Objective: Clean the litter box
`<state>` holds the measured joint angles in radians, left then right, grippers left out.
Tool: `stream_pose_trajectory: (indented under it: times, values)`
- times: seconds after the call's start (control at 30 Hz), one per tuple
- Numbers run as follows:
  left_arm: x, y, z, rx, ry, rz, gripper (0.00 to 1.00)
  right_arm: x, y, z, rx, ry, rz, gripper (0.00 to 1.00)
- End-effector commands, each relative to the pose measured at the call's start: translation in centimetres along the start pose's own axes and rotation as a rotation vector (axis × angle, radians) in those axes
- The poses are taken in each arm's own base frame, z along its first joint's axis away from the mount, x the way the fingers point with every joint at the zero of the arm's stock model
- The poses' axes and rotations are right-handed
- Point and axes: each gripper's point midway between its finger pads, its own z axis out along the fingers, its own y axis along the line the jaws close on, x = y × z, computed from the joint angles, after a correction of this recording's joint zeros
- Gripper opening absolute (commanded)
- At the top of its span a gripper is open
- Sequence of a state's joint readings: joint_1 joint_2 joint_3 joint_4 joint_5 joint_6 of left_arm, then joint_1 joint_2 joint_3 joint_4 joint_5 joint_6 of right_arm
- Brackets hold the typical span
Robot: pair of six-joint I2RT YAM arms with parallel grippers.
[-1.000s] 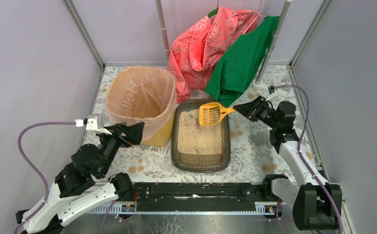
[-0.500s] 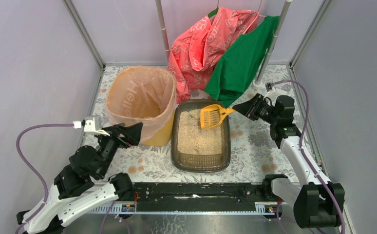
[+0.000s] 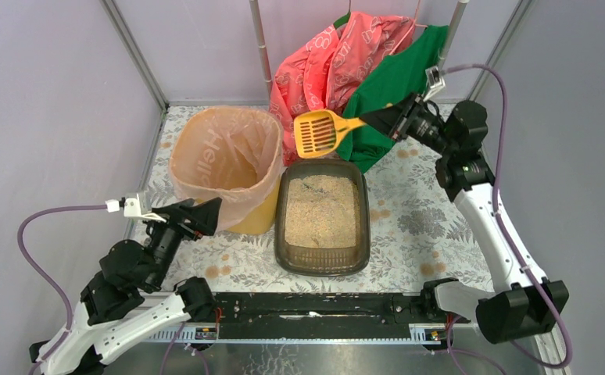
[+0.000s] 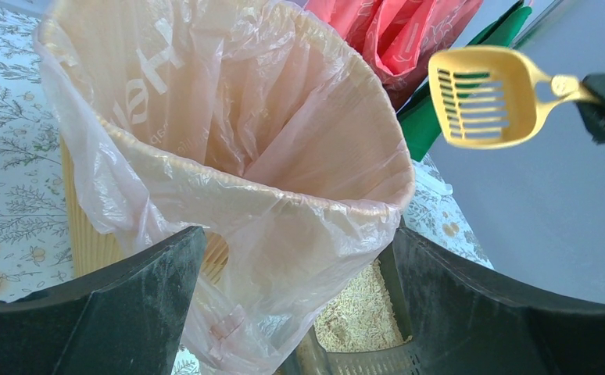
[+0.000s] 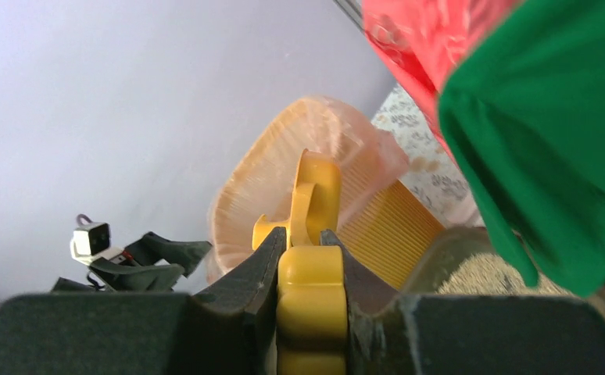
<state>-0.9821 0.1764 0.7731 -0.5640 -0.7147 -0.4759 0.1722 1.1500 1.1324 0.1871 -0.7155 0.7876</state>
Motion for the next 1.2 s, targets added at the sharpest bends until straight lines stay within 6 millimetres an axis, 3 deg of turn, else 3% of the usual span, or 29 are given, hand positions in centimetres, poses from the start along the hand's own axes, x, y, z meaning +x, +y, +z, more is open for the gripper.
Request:
stream_pose_trajectory:
  times: [0.0,0.13,0.33,0.37,0.43,0.57,0.7,0.83,0.97,1.03,1.1,1.17]
  values:
    - [-1.0,0.3,-0.7,0.002,-0.027,-0.020,0.99,-2.9,4.2,2.5,-0.088,-0.034,-0.046,0.00]
    - [-1.1,1.0,-1.0,-0.010,-0.031,-0.017,0.99,-2.5,6.5,6.0,-0.134,0.009,-0.086,0.00]
    - [-1.3,2.1,-1.9,-0.028,-0.041,-0.026,0.99,0.5,9.5,12.5,-0.142,0.132,-0.195,0.00]
    - [-1.4,2.3,-2.0,-0.032,-0.043,-0.027,0.99,1.8,9.4,13.5,-0.124,0.170,-0.219,0.00]
    - [-1.7,2.7,-2.4,-0.038,-0.051,-0.035,0.99,2.5,10.5,15.1,-0.093,0.187,-0.315,0.00]
    - [-2.0,3.3,-3.0,-0.046,-0.059,-0.040,0.99,6.9,10.1,18.1,0.016,0.277,-0.549,0.00]
    - [-2.1,3.9,-3.3,-0.062,-0.063,-0.039,0.99,10.5,11.9,19.1,0.058,0.314,-0.768,0.00]
    - [-2.2,4.0,-3.4,-0.063,-0.066,-0.041,0.99,11.4,12.9,19.5,0.068,0.307,-0.818,0.00]
    - [-2.2,4.0,-3.5,-0.063,-0.064,-0.042,0.99,10.4,14.6,19.0,0.013,0.257,-0.776,0.00]
    - [-2.2,4.0,-3.5,-0.063,-0.064,-0.046,0.99,10.1,16.5,18.2,-0.123,0.259,-0.668,0.00]
    - [-2.1,3.8,-3.4,-0.060,-0.059,-0.048,0.99,8.1,17.9,16.9,-0.242,0.229,-0.535,0.00]
    - [-2.1,3.6,-3.3,-0.053,-0.053,-0.047,0.99,6.1,17.9,15.5,-0.326,0.196,-0.410,0.00]
